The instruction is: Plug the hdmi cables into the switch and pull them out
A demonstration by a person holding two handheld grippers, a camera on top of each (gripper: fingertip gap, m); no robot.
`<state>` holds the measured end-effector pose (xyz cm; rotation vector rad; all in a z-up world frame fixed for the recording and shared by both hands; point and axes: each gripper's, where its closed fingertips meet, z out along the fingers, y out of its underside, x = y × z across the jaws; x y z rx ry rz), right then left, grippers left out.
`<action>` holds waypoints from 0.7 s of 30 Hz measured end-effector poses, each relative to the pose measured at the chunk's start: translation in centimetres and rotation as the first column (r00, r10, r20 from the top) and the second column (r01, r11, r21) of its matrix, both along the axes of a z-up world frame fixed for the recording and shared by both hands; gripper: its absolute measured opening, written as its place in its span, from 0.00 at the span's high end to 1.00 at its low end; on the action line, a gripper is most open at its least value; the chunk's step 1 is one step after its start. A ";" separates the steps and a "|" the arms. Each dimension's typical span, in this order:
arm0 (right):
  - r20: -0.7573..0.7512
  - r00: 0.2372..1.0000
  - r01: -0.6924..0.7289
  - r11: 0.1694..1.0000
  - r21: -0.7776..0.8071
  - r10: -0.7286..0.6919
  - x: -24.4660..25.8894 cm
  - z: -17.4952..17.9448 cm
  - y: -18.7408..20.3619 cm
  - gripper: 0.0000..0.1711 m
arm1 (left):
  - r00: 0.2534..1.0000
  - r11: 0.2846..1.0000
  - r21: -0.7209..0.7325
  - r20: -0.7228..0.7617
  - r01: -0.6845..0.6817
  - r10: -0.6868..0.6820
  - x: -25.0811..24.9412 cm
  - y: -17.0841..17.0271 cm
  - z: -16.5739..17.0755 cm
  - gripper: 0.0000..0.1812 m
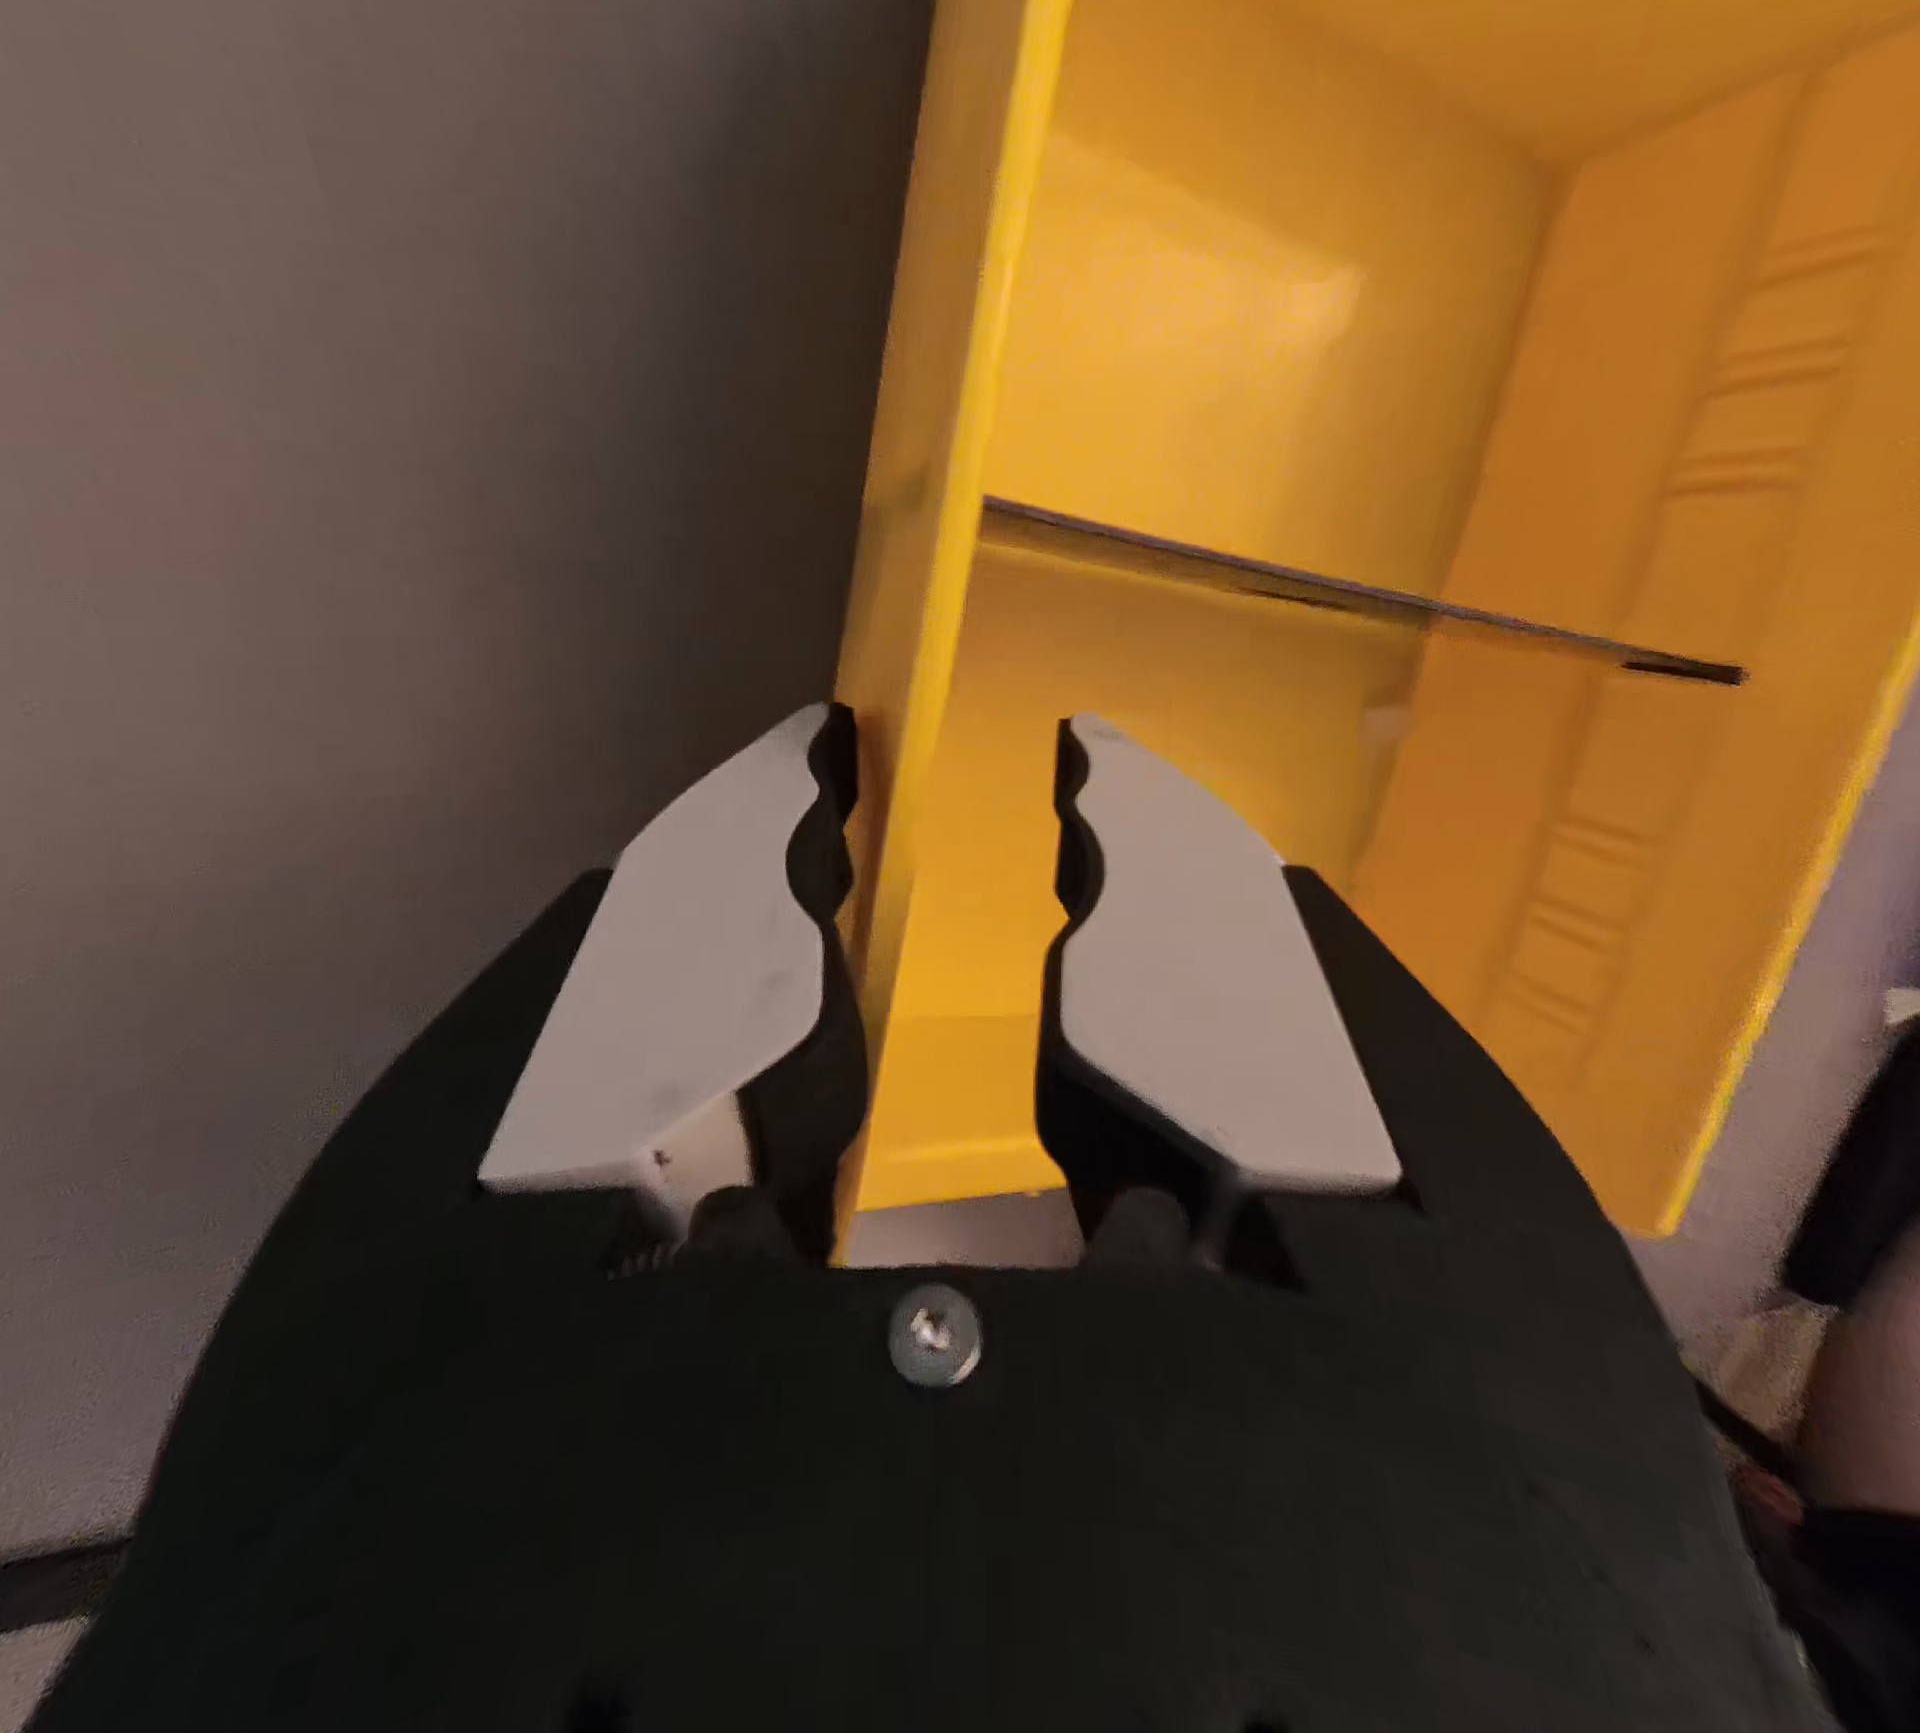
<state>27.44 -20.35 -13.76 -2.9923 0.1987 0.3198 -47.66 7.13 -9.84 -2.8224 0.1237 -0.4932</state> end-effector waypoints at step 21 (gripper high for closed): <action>-0.068 0.979 -0.203 0.949 -0.241 0.192 -10.4 -0.3 3.4 0.88 | 0.761 0.781 -0.346 -0.227 0.520 -0.608 13.9 -5.5 -2.8 0.92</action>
